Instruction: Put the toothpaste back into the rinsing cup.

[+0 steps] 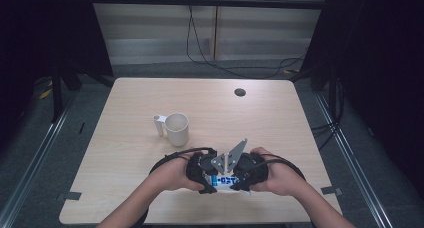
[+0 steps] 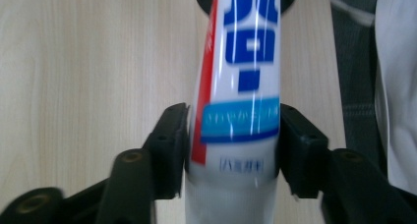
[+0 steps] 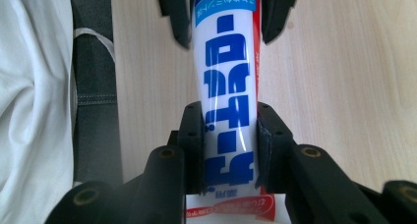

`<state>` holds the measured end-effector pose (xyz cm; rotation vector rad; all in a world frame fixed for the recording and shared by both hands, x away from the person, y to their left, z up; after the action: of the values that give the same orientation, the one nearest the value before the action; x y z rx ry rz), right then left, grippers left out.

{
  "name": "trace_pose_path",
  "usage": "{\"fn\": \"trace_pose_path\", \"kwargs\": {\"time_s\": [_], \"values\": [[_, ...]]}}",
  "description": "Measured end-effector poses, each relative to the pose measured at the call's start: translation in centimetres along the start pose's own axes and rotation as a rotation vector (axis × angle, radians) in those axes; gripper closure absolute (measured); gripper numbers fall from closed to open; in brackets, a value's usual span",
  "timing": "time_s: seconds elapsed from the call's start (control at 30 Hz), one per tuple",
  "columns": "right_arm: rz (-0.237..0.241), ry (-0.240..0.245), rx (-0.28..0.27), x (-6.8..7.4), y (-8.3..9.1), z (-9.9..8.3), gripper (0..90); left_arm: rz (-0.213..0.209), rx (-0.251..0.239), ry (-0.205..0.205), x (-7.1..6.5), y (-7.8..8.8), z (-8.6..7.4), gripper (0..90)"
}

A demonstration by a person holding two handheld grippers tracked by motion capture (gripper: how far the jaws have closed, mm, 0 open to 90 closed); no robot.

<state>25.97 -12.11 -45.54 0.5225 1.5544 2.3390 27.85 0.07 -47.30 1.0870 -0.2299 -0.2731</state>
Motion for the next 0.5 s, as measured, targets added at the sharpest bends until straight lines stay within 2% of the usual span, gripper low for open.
{"fn": "trace_pose_path", "kwargs": {"time_s": [0.03,0.07,0.1,0.13,0.17,0.2,0.27,0.33,0.4,0.5], "values": [[0.001,-0.004,-0.003,-0.01,-0.02,0.01,69.4,0.015,-0.017,-0.011,0.15,-0.02,0.11,44.2],[0.0,-0.005,-0.004,-0.03,-0.06,0.0,69.4,0.018,-0.024,-0.019,0.31,0.01,0.16,37.0],[0.005,-0.002,0.0,-0.09,-0.11,-0.03,69.4,0.019,-0.023,-0.009,0.39,0.02,0.1,31.8],[0.001,0.001,0.0,-0.15,-0.18,-0.08,69.3,-0.002,-0.02,-0.027,0.43,0.09,-0.02,31.3],[0.001,-0.002,0.002,-0.17,-0.23,-0.15,69.3,0.003,-0.014,-0.031,0.49,0.06,-0.13,28.2],[0.002,0.005,-0.001,-0.23,-0.28,-0.19,69.3,0.007,-0.018,-0.008,0.39,0.04,-0.24,28.0],[0.01,-0.013,-0.004,-0.17,-0.27,-0.32,69.3,0.001,-0.043,-0.009,0.42,0.18,-0.41,41.6],[0.005,-0.005,-0.005,-0.28,-0.23,-0.41,69.3,0.014,-0.061,-0.017,0.53,0.29,-0.44,42.6],[0.008,-0.009,-0.002,-0.33,-0.16,-0.41,69.3,0.008,-0.071,-0.024,0.47,0.27,-0.33,43.5],[0.008,0.012,-0.008,-0.39,-0.19,-0.25,69.3,-0.006,-0.033,-0.032,0.28,-0.03,-0.3,47.1]]}}
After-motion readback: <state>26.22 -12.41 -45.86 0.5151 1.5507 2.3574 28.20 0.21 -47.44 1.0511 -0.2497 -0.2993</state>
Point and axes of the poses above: each handheld gripper's, and its own axes: y roughly backward along the jaws, z roughly out of its top, x roughly to its left, the point moved 5 cm from there along -y, roughly forward along the jaws, and after that the axes turned 15 degrees about -y, right-handed, at the moved point
